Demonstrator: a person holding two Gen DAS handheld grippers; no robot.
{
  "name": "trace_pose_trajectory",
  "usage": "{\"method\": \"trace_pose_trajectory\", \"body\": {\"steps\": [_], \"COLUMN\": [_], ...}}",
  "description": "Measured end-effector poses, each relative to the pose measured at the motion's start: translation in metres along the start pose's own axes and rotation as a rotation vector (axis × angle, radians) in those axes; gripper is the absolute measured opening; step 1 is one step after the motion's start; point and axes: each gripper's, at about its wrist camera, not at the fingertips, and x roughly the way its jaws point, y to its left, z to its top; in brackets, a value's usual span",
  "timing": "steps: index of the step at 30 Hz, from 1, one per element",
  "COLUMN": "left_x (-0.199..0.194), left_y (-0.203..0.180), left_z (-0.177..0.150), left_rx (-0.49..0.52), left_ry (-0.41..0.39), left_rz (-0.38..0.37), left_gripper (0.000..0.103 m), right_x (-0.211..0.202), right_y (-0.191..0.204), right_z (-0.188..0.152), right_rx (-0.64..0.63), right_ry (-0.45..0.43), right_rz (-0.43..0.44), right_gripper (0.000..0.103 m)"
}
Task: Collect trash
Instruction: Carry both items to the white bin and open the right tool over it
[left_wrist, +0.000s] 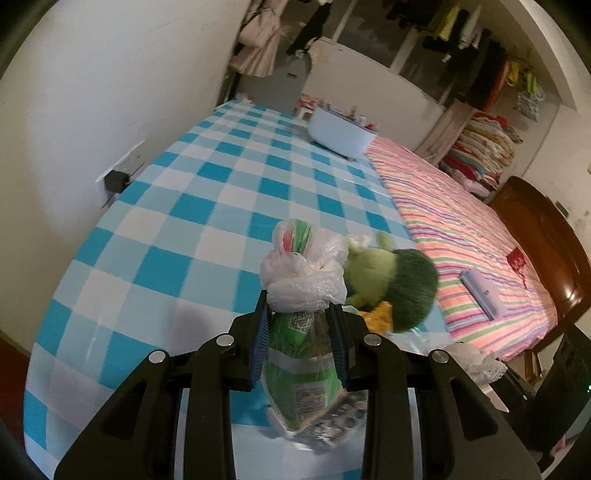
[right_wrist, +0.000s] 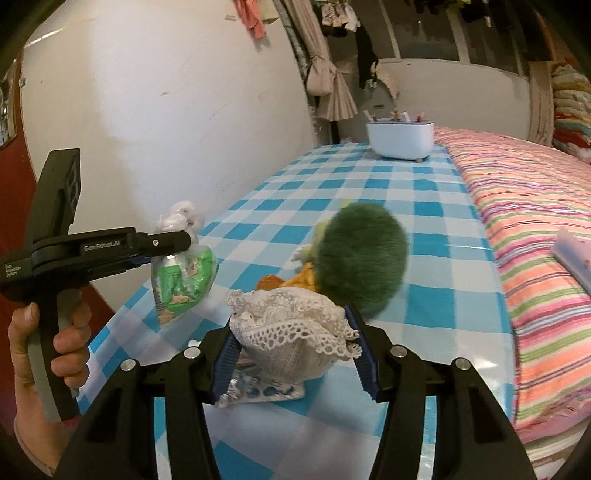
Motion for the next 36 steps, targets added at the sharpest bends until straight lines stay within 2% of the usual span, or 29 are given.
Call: {"method": "trace_pose_trajectory", "body": {"steps": [11, 19, 23, 36], "left_x": [0.003, 0.009, 0.012, 0.016], "left_y": [-0.075, -0.136, -0.157, -0.211], "left_z": [-0.016, -0.039, -0.049, -0.079], "left_rx": [0.108, 0.205, 0.229, 0.339], "left_ry": [0.02, 0.049, 0.075, 0.109], "left_rz": [-0.078, -0.147, -0.193, -0.248], "left_gripper": [0.029, 0.029, 0.029, 0.029], "right_x": [-0.051, -0.089, -0.107, -0.177], "right_y": [-0.043, -0.085, -0.101, -0.145], "right_z": [-0.013, -0.032, -0.043, -0.088], "right_rx": [0.055, 0.146, 0.179, 0.306], "right_ry": [-0.054, -0.085, -0.099, -0.176], "right_rz": [-0.087, -0.171, -0.223, -0.412], "right_gripper": [0.052, 0.052, 0.052, 0.053]}}
